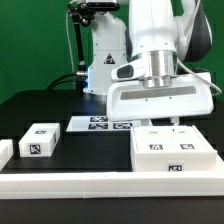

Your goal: Assemble cabinet

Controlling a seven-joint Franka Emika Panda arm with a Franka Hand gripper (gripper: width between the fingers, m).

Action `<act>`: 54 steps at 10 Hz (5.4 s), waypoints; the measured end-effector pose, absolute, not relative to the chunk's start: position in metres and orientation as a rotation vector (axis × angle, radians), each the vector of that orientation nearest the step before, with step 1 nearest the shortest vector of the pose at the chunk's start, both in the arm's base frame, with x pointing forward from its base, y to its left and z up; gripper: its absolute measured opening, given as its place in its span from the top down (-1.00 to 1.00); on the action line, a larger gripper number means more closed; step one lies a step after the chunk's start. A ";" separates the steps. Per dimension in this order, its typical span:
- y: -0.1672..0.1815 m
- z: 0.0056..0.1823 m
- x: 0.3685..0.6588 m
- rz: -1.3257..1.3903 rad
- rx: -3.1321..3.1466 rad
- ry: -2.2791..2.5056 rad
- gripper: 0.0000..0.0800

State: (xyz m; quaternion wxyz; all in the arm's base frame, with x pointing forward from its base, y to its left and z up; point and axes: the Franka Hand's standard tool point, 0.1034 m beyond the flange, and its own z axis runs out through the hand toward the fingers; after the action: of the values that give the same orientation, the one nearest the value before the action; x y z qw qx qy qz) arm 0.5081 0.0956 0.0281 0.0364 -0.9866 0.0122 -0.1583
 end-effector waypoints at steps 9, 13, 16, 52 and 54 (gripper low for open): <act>0.101 0.098 0.516 -0.102 -3.004 0.133 0.45; 0.101 0.115 0.541 0.078 -3.038 0.123 0.45; 0.101 0.117 0.542 0.108 -3.036 0.121 0.45; 0.103 0.140 0.591 0.269 -3.029 0.133 -0.52; 0.103 0.140 0.591 0.269 -3.029 0.133 -0.62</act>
Offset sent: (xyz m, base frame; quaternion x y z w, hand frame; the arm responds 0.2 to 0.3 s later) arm 0.0194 0.0030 0.0420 -0.0251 -0.0886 0.0639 0.9937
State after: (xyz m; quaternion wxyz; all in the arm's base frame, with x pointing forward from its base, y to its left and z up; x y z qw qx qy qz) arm 0.5911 0.1033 0.1397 0.0488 -0.9939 0.0437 0.0884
